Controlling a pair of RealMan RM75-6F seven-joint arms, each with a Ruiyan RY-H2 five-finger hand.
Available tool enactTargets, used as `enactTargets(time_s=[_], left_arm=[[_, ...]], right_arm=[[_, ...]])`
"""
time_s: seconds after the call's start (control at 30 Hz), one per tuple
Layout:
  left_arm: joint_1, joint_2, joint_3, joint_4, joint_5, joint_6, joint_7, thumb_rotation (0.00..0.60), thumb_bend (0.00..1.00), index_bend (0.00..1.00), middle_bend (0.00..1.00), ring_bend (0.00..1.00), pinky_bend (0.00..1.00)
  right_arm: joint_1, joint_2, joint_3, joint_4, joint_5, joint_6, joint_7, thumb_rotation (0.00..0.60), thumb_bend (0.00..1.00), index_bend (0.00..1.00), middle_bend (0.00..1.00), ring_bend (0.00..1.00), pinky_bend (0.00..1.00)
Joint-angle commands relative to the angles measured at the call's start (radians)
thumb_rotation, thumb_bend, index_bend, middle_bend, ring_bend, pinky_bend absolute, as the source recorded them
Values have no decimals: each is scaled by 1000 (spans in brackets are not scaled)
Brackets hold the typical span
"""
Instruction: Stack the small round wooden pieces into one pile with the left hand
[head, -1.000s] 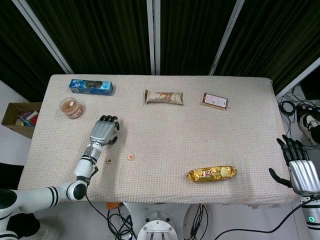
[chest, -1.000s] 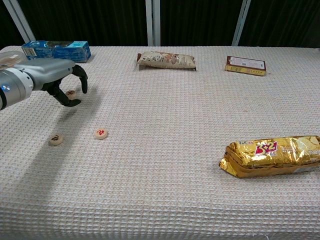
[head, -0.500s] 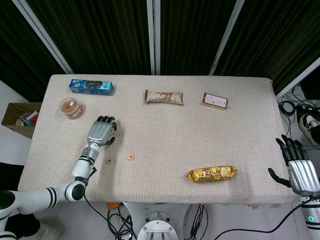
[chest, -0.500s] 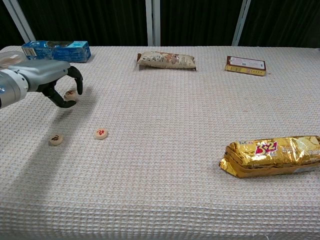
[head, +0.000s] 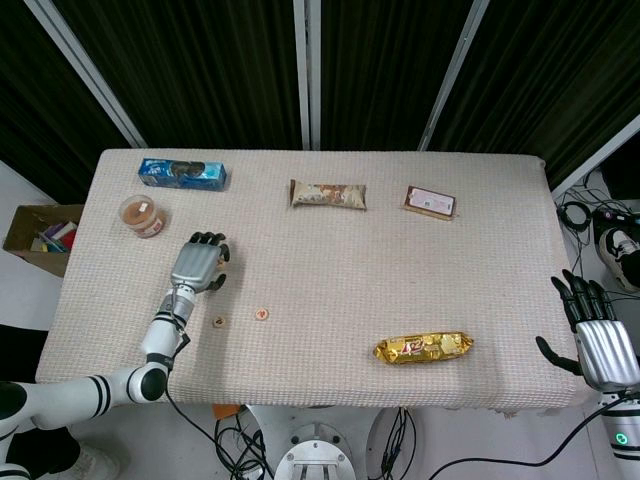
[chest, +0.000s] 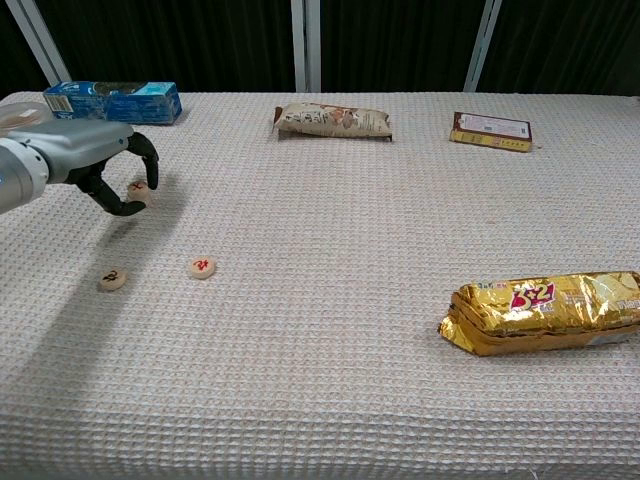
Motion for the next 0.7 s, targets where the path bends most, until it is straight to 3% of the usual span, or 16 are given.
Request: enactTargets(time_s=[0.03, 0.7], left_arm=[[1, 0, 0, 0, 1, 1, -2, 600, 340, 423, 155, 120, 146], [18, 18, 19, -65, 62, 29, -12, 600, 333, 438, 156, 120, 145]], right_arm=[[0, 0, 0, 0, 0, 1, 0, 600, 224, 0, 0, 0, 0], [-2, -1, -1, 6, -1, 2, 7, 600, 224, 0, 0, 0, 0]])
